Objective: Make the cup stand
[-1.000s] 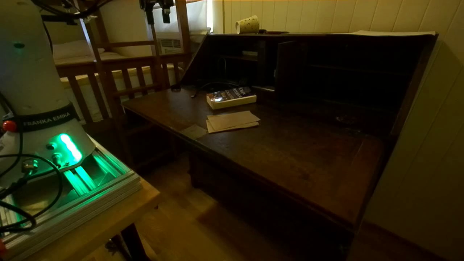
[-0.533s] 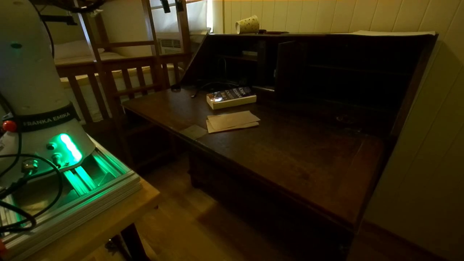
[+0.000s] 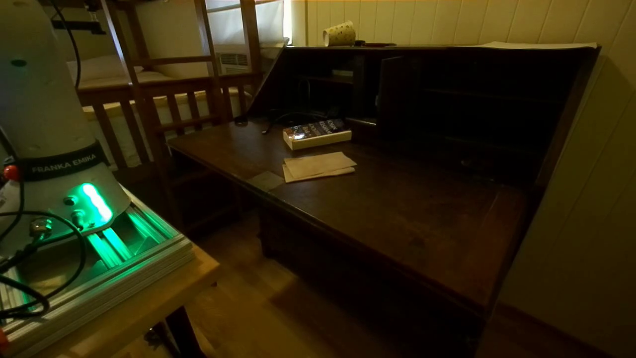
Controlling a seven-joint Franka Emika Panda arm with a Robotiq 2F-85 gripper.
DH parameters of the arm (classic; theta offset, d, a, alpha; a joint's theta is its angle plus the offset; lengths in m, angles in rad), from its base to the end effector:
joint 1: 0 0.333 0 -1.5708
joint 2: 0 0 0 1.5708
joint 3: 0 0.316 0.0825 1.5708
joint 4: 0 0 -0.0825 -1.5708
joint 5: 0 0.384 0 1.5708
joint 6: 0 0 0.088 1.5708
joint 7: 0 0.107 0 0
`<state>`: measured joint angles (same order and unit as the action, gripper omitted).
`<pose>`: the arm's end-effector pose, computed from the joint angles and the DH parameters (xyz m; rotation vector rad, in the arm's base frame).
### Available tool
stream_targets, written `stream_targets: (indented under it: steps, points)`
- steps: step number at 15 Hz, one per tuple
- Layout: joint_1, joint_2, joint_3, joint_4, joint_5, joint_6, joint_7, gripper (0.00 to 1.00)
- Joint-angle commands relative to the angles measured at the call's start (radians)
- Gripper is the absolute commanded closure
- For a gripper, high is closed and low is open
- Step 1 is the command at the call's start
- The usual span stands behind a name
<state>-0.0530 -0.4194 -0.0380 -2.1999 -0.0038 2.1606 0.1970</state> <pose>0.4588 -0.0445 0.5891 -3.0225 0.4355 -0.5852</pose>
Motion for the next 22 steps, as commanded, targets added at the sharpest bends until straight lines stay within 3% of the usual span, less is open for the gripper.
stream_targets:
  steps: [1,6,7,10,17,22]
  points:
    - [-0.002,0.137,-0.004,0.207,0.075,-0.013,0.034,0.0]
    - [-0.009,0.295,0.011,0.498,0.11,-0.082,0.199,0.0]
    - [-0.006,0.211,0.005,0.362,0.082,-0.027,0.137,0.0]
    - [-0.003,0.273,0.008,0.459,0.081,-0.054,0.186,0.0]
    - [-0.008,0.305,0.01,0.493,0.065,-0.035,0.228,0.0]
    - [0.005,0.553,0.004,0.792,0.081,-0.046,0.184,0.0]
